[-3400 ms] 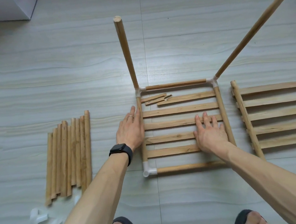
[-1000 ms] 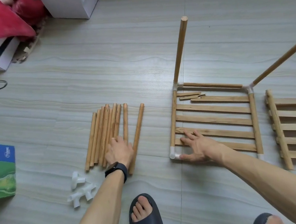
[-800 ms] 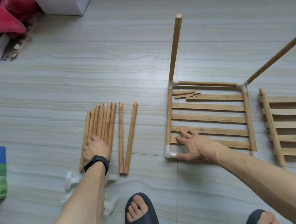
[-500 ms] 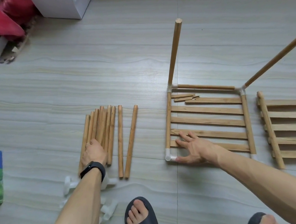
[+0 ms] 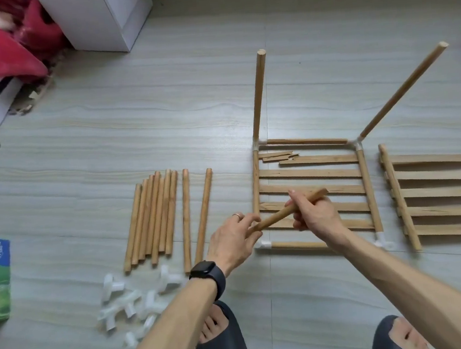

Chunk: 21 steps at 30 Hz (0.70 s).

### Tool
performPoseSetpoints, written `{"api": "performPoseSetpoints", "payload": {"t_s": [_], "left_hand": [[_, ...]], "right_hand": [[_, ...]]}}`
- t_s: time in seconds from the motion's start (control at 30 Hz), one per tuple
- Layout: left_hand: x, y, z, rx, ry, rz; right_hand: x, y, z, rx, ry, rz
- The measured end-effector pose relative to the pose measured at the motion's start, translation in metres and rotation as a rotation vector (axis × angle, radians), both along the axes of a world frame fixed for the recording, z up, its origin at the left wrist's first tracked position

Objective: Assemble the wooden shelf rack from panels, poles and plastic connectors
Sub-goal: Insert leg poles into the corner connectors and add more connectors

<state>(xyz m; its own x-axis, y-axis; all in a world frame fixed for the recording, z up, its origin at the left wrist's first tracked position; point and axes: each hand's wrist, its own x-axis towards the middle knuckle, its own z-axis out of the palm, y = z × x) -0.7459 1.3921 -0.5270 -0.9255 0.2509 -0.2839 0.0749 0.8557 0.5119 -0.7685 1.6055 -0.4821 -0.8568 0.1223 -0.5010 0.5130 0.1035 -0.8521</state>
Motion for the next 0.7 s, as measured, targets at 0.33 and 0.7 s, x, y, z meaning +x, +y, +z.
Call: {"api": "performPoseSetpoints", "payload": {"t_s": [0.33, 0.7], "left_hand": [[0.016, 0.02, -0.037, 0.287, -0.385, 0.362], [0.015, 0.014, -0.048, 0.443, -0.49, 0.502]], "right_hand": [[0.05, 0.039, 0.037, 0.228, 0.03, 0.029], [0.058, 0.013, 0.051, 0.397, 0.117, 0.303]]}}
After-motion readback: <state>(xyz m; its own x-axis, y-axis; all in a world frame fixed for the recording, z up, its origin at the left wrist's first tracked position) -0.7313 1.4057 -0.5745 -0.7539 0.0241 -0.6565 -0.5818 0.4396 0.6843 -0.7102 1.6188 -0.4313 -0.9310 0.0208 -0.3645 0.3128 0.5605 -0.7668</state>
